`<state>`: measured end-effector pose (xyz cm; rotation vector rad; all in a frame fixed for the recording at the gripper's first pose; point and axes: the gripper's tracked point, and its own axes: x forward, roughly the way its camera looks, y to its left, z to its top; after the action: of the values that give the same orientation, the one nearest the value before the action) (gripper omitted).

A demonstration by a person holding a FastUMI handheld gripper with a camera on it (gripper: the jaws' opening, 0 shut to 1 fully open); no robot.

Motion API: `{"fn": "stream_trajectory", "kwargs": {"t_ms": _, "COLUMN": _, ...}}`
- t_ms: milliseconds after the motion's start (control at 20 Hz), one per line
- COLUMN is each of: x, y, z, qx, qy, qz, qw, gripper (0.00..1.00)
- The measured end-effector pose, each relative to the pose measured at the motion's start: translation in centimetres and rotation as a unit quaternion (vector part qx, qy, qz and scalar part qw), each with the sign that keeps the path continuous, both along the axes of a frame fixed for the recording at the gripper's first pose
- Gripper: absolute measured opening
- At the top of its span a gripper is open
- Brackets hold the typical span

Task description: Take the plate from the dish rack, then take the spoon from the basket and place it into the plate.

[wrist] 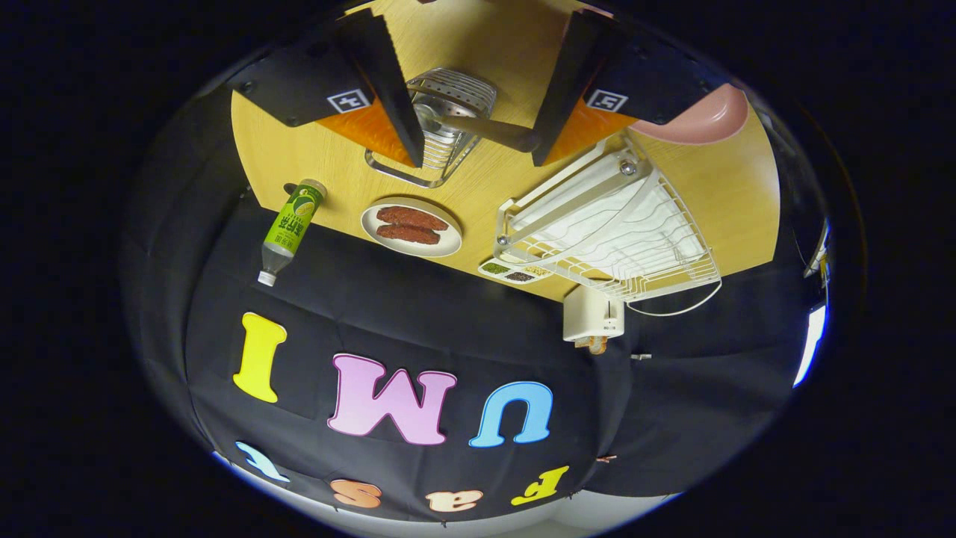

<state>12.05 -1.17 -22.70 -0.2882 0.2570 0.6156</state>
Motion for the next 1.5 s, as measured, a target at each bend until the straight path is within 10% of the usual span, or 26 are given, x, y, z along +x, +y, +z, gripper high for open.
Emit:
{"fn": "stream_trajectory", "kwargs": {"t_ms": 700, "x": 1.2, "y": 0.7, "z": 1.4, "qx": -0.021, "qy": -0.053, "qz": -0.016, "qw": 0.998, "gripper": 0.16}}
{"fn": "stream_trajectory", "kwargs": {"t_ms": 1500, "x": 1.5, "y": -1.2, "z": 12.9, "qx": 0.044, "qy": -0.066, "qz": -0.033, "qw": 0.996, "gripper": 0.14}}
